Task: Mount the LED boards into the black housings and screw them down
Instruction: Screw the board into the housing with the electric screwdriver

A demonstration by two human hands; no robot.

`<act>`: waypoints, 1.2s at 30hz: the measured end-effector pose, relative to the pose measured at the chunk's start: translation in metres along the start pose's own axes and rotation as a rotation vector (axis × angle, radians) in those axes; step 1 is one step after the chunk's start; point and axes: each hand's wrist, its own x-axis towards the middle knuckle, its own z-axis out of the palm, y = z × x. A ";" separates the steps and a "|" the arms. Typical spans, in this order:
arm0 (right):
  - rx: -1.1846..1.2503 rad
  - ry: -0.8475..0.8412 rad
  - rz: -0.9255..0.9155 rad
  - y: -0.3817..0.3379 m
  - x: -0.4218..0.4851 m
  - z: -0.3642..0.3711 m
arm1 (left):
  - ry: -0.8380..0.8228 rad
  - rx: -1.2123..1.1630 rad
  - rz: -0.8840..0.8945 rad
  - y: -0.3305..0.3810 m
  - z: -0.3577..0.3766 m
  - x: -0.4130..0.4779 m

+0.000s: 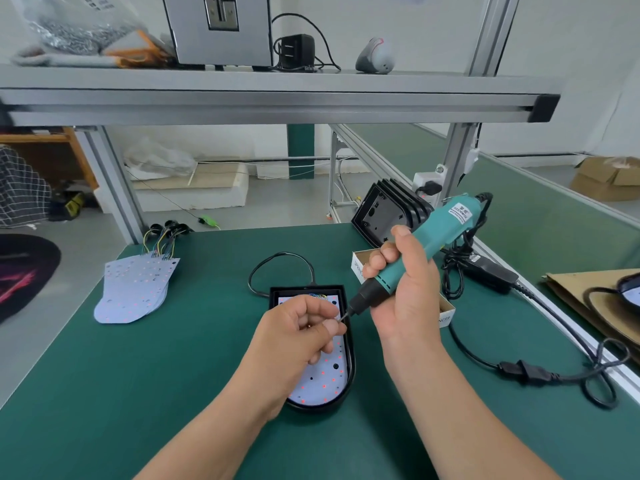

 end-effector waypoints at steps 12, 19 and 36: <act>0.062 0.060 0.071 0.006 0.001 -0.007 | 0.022 0.141 0.005 0.002 0.003 -0.002; 0.098 0.052 0.093 0.007 0.002 -0.011 | -0.029 0.100 0.004 0.007 0.000 -0.003; 0.000 -0.076 0.119 0.019 -0.007 -0.011 | 0.358 0.682 0.019 0.001 -0.042 0.020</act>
